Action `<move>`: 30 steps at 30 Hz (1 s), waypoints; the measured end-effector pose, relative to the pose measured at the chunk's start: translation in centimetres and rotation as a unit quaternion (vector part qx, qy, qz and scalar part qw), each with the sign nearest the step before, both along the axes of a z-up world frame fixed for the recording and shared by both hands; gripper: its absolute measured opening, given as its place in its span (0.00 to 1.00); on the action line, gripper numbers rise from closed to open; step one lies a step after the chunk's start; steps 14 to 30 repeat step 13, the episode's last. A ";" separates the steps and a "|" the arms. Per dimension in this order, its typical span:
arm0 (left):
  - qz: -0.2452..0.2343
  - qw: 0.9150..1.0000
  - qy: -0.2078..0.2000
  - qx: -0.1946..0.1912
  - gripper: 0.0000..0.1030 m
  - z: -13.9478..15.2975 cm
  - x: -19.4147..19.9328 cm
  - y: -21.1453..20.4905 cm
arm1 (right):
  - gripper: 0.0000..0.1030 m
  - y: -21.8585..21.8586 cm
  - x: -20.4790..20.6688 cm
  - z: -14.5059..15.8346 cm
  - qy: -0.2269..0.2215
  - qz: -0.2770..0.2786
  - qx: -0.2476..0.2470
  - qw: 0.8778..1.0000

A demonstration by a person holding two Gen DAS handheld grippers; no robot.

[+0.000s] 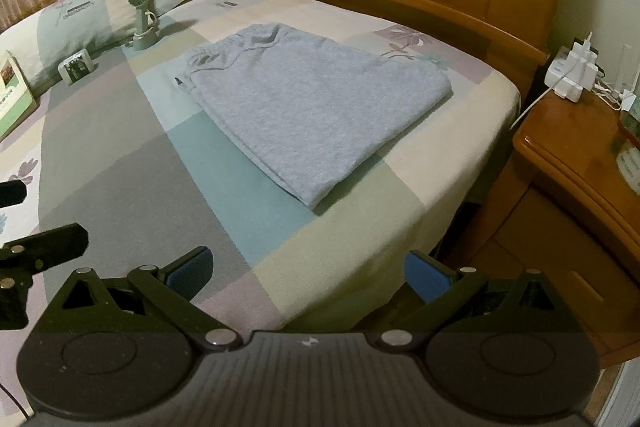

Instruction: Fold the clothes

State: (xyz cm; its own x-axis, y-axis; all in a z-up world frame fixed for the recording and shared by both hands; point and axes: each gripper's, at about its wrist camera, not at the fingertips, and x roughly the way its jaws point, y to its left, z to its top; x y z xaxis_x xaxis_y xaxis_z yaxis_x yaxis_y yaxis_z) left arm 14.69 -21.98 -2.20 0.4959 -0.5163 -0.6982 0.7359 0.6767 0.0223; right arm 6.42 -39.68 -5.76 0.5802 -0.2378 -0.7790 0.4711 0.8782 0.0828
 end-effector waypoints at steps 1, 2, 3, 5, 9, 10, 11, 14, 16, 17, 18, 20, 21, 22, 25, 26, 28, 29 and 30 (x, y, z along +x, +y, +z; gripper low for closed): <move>0.000 1.000 0.000 0.000 0.97 0.0 0.0 0.0 | 1.00 0.1 0.0 0.0 0.000 0.001 -0.002 1.000; -0.001 1.000 0.000 0.000 0.97 0.0 0.0 0.0 | 1.00 0.1 0.0 0.0 0.000 0.001 -0.002 1.000; -0.001 1.000 0.000 0.000 0.97 0.0 0.0 0.0 | 1.00 0.1 0.0 0.0 0.000 0.001 -0.003 1.000; -0.001 1.000 0.000 0.000 0.97 0.0 0.0 0.1 | 1.00 0.1 0.0 0.0 0.000 0.002 -0.002 1.000; -0.001 1.000 0.001 0.000 0.97 0.0 0.1 0.1 | 1.00 0.1 0.0 0.0 0.000 0.002 -0.001 1.000; -0.001 1.000 0.001 0.000 0.97 0.0 0.1 0.1 | 1.00 0.1 0.0 0.0 0.000 0.002 -0.002 1.000; -0.001 1.000 0.001 0.000 0.97 0.0 0.1 0.1 | 1.00 0.2 0.0 0.0 0.000 0.002 -0.002 1.000; -0.001 1.000 0.000 -0.001 0.97 0.0 0.1 0.0 | 1.00 0.2 0.0 0.0 0.001 0.002 -0.002 1.000; -0.001 1.000 0.000 -0.001 0.97 0.0 0.1 0.0 | 1.00 0.2 0.0 0.0 0.001 0.002 -0.002 1.000; -0.001 1.000 0.000 -0.001 0.97 0.0 0.1 0.0 | 1.00 0.2 0.0 0.0 0.001 0.002 -0.002 1.000; -0.001 1.000 0.000 -0.001 0.97 0.0 0.1 0.0 | 1.00 0.2 0.0 0.0 0.001 0.002 -0.002 1.000; -0.001 1.000 0.000 -0.001 0.97 0.0 0.1 0.0 | 1.00 0.2 0.0 0.0 0.001 0.002 -0.002 1.000; -0.001 1.000 0.000 -0.001 0.97 0.0 0.1 0.0 | 1.00 0.2 0.0 0.0 0.001 0.002 -0.002 1.000; -0.001 1.000 0.000 -0.001 0.97 0.0 0.1 0.0 | 1.00 0.2 0.0 0.0 0.001 0.002 -0.002 1.000; -0.001 1.000 0.000 -0.001 0.97 0.0 0.1 0.0 | 1.00 0.2 0.0 0.0 0.001 0.002 -0.002 1.000; -0.001 1.000 0.000 -0.001 0.97 0.0 0.1 0.0 | 1.00 0.2 0.0 0.0 0.001 0.002 -0.002 1.000; -0.001 1.000 0.000 -0.001 0.97 0.0 0.1 0.0 | 1.00 0.2 0.0 0.0 0.001 0.002 -0.002 1.000; -0.001 1.000 0.000 -0.001 0.97 0.0 0.1 0.0 | 1.00 0.2 0.0 0.0 0.001 0.002 -0.002 1.000; -0.001 1.000 0.000 -0.001 0.97 0.0 0.1 0.0 | 1.00 0.2 0.0 0.0 0.001 0.002 -0.002 1.000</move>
